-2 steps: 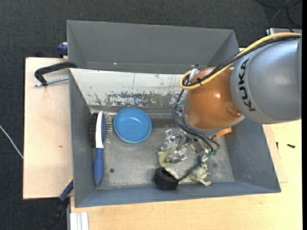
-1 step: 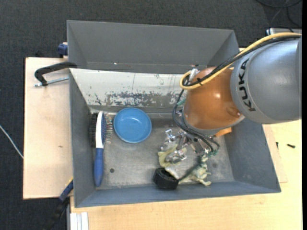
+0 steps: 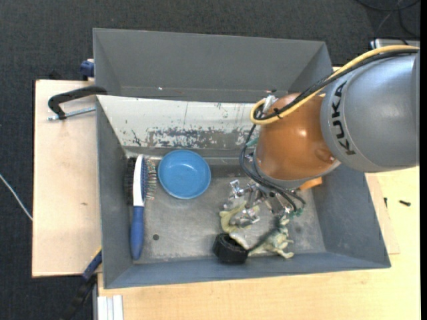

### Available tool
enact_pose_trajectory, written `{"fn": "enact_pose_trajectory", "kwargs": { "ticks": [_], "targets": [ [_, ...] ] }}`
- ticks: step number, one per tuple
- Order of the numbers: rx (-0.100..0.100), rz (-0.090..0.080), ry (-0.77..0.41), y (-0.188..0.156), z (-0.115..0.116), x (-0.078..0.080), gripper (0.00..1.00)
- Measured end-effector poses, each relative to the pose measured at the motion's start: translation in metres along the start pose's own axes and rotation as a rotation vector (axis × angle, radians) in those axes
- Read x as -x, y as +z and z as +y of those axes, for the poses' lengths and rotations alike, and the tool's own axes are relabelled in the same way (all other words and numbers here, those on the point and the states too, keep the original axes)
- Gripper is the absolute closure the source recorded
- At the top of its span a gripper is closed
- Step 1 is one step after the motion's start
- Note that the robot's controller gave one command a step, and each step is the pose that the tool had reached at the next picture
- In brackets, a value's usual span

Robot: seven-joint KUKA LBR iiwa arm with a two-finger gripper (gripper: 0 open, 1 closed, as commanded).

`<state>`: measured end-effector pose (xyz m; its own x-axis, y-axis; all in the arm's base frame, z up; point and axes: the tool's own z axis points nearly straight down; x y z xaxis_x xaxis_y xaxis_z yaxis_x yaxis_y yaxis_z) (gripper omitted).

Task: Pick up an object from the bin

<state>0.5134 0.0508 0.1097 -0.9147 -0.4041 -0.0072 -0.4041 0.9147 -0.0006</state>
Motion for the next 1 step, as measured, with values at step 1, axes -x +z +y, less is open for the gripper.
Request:
{"fn": "enact_pose_trajectory", "kwargs": {
  "ticks": [1],
  "targets": [
    [-0.005,-0.007,-0.123,-0.2156,-0.011,-0.0151,1.0]
  ]
}}
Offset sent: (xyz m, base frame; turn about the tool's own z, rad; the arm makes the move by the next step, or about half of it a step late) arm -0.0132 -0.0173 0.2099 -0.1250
